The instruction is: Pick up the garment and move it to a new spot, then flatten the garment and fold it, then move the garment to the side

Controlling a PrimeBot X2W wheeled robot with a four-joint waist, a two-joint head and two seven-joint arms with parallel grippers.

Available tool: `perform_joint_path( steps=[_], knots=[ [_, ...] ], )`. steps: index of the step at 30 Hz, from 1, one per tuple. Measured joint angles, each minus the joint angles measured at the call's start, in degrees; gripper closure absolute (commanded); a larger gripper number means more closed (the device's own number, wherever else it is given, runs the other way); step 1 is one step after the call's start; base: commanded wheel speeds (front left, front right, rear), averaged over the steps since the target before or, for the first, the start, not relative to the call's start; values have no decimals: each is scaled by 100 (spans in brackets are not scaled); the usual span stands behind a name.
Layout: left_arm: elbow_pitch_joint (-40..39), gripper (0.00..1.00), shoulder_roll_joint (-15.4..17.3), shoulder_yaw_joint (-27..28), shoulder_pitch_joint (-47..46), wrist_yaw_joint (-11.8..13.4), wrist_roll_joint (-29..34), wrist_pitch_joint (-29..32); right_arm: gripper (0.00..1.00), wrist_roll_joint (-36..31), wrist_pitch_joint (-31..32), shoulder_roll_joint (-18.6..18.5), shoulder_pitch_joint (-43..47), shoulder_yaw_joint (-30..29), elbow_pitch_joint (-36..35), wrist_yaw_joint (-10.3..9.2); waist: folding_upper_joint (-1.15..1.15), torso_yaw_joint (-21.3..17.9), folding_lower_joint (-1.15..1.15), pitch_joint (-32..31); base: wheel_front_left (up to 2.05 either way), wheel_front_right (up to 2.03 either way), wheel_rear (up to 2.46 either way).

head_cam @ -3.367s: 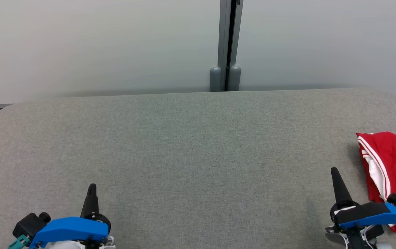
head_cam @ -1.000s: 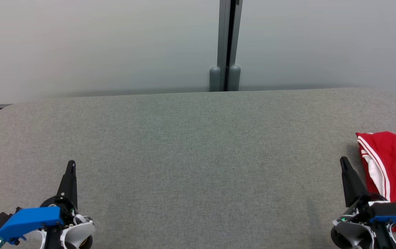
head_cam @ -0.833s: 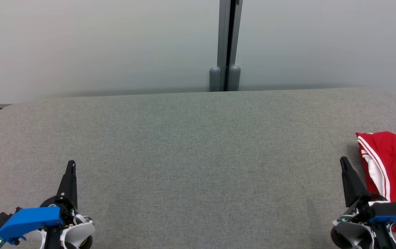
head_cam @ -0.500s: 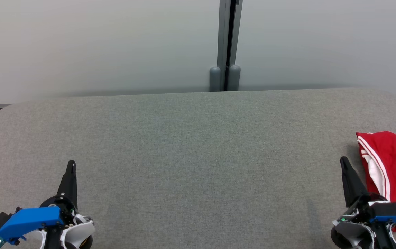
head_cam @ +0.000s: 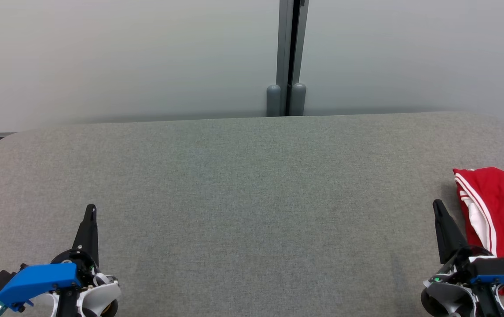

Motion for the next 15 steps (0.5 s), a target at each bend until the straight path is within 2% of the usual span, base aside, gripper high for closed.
perform_joint_path(
  steps=[15],
  knots=[
    [0, 100, -5, 5, 0, 0, 1, 2, 100, 0, 3, 0, 0, 0, 0, 0, 0, 0, 0, 0, 0, 0, 0]
  ],
)
